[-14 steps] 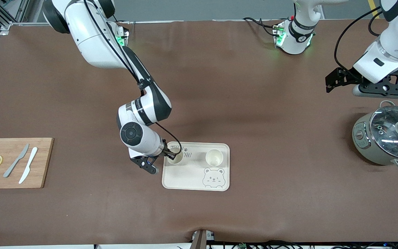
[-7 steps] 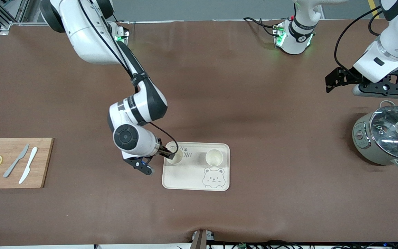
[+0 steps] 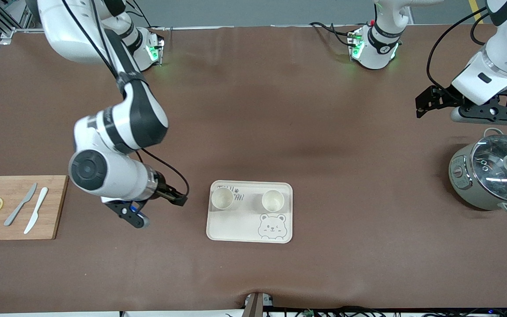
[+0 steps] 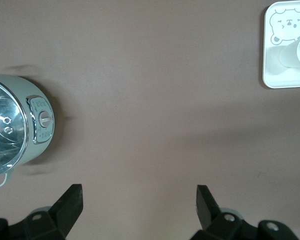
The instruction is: Place white IKEA cup upright on tray with both arms
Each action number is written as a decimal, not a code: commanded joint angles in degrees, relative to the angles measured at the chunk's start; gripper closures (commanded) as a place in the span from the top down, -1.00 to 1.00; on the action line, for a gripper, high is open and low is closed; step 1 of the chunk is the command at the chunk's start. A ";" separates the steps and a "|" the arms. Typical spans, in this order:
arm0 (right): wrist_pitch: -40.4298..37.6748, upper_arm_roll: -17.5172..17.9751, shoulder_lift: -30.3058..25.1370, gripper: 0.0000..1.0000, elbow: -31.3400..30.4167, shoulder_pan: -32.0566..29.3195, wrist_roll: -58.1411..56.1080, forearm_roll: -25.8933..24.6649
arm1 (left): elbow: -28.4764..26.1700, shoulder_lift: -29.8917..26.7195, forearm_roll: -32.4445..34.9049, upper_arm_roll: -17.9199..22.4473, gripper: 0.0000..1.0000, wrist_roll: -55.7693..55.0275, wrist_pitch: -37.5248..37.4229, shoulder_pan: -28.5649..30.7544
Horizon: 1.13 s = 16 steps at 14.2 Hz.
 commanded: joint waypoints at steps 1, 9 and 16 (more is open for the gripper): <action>-2.74 1.06 -4.03 1.00 -1.29 -3.29 -5.09 -2.47 | -0.29 -0.44 -0.63 -0.22 1.00 1.12 -0.02 0.54; -8.91 1.06 -17.73 1.00 -10.42 -12.25 -26.18 -2.65 | -0.64 -0.53 0.87 -0.22 1.00 3.94 -0.81 0.45; -8.56 1.06 -30.74 1.00 -20.18 -17.26 -40.25 -7.57 | -0.82 -0.53 0.78 -0.22 1.00 3.85 -0.81 0.53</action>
